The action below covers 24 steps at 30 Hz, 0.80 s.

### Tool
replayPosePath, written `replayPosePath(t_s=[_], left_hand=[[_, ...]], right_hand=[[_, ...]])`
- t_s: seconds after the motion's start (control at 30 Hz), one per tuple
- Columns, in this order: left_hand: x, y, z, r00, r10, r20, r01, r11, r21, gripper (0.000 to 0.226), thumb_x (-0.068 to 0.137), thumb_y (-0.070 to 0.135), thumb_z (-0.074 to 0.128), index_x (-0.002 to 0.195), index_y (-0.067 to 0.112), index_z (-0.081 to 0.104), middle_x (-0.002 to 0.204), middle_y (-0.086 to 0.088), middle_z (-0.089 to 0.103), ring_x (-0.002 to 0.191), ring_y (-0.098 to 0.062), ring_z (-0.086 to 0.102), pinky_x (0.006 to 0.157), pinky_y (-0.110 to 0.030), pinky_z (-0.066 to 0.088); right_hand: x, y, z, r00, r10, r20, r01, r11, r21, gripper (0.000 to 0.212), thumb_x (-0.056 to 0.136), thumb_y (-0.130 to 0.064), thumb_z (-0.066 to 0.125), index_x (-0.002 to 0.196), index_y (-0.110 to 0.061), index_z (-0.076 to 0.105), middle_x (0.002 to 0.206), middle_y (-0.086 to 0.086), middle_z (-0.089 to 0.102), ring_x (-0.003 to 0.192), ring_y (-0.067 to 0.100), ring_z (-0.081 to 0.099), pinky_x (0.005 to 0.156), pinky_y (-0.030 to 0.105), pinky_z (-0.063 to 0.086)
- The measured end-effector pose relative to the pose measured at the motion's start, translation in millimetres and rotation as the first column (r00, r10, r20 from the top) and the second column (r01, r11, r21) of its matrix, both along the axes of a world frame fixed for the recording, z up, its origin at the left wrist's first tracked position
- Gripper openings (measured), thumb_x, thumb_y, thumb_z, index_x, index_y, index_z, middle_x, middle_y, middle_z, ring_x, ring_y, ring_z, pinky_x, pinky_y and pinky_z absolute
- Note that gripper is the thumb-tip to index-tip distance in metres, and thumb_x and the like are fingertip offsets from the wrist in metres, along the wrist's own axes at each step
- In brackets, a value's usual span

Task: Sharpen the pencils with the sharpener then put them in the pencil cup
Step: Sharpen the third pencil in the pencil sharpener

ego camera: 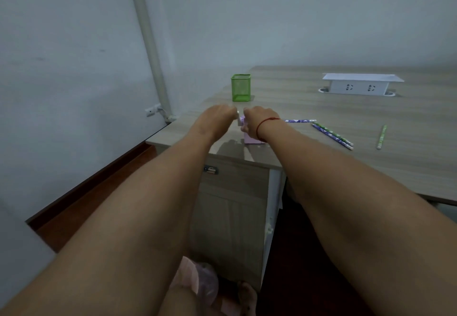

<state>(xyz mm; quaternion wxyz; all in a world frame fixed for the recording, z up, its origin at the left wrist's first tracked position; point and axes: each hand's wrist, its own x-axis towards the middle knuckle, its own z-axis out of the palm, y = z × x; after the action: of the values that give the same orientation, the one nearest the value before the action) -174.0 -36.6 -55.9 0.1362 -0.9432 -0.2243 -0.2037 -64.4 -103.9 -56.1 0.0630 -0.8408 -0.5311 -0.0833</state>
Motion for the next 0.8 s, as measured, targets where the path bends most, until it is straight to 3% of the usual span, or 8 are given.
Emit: replayPosePath(t_s=[0.2, 0.47, 0.6, 0.8], left_hand=[[-9, -3, -29, 1.0, 0.0, 0.012, 0.001, 0.998, -0.069, 0.013, 0.095, 0.003, 0.047, 0.102, 0.002, 0.057, 0.092, -0.02, 0.063, 0.082, -0.037, 0.061, 0.061, -0.033, 0.035], [3, 11, -53, 0.991, 0.004, -0.132, -0.019, 0.993, -0.114, 0.016, 0.094, 0.012, 0.05, 0.102, 0.003, 0.061, 0.098, -0.015, 0.065, 0.087, -0.029, 0.063, 0.075, -0.035, 0.049], [16, 29, -60, 0.978, -0.018, -0.206, -0.012, 0.989, -0.144, 0.018, 0.091, 0.017, 0.055, 0.104, 0.009, 0.063, 0.102, -0.013, 0.067, 0.09, -0.025, 0.064, 0.081, -0.035, 0.051], [33, 50, -41, 0.963, 0.009, -0.27, -0.025, 0.998, -0.056, 0.02, 0.094, 0.018, 0.051, 0.109, 0.008, 0.06, 0.106, -0.015, 0.064, 0.097, -0.03, 0.063, 0.082, -0.037, 0.049]], right_hand=[[-1, 1, 0, 1.0, -0.01, 0.007, 0.01, 1.0, -0.003, 0.035, 0.094, -0.034, 0.052, 0.121, -0.011, 0.056, 0.124, 0.013, 0.06, 0.112, 0.032, 0.058, 0.088, 0.037, 0.046], [6, -1, -8, 0.996, 0.038, 0.075, -0.042, 0.998, 0.051, 0.04, 0.098, -0.035, 0.034, 0.127, -0.012, 0.049, 0.128, 0.014, 0.054, 0.115, 0.034, 0.055, 0.087, 0.037, 0.043], [8, -1, -10, 0.991, 0.069, 0.114, -0.077, 0.995, 0.063, 0.04, 0.097, -0.035, 0.036, 0.126, -0.011, 0.048, 0.127, 0.014, 0.055, 0.111, 0.033, 0.056, 0.085, 0.039, 0.044], [10, -1, -13, 0.994, 0.066, 0.083, -0.074, 0.993, 0.091, 0.039, 0.095, -0.033, 0.041, 0.127, -0.011, 0.047, 0.13, 0.012, 0.054, 0.115, 0.032, 0.054, 0.089, 0.039, 0.043]])
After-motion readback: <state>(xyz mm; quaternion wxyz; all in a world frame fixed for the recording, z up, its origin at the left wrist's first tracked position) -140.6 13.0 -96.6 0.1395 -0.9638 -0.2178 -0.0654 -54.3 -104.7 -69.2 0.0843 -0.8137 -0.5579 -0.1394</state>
